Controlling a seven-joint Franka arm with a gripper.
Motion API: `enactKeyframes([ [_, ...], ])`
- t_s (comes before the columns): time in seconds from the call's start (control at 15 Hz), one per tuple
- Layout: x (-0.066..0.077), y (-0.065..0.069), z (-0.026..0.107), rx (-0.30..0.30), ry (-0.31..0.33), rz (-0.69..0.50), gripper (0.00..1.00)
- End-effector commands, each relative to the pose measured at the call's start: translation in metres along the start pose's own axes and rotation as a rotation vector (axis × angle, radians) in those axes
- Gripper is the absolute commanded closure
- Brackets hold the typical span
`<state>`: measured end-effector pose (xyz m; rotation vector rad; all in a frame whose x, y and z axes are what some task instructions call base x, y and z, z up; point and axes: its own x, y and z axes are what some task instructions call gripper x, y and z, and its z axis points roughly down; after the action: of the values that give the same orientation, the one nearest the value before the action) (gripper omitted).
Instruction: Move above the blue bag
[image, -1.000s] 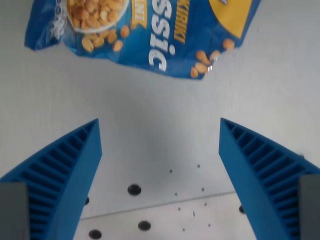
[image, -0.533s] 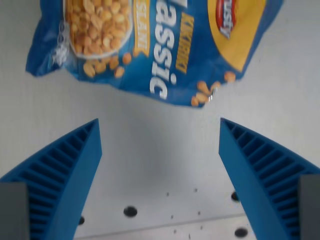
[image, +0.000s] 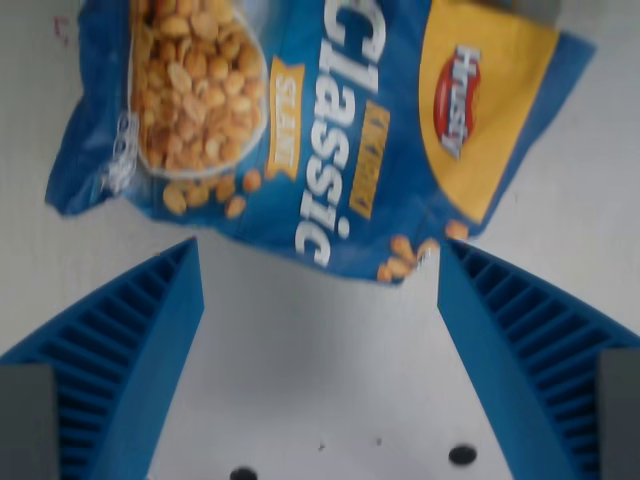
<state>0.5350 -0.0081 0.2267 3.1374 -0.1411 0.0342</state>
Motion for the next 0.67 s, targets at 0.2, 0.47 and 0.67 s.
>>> enactKeyframes([
  [0.2, 0.023, 0.005, 0.009, -0.012, -0.013, -0.093, 0.00],
  [0.47, 0.035, 0.006, 0.016, -0.008, -0.004, -0.107, 0.00],
  [0.67, 0.042, 0.007, 0.020, -0.006, 0.000, -0.111, 0.00],
])
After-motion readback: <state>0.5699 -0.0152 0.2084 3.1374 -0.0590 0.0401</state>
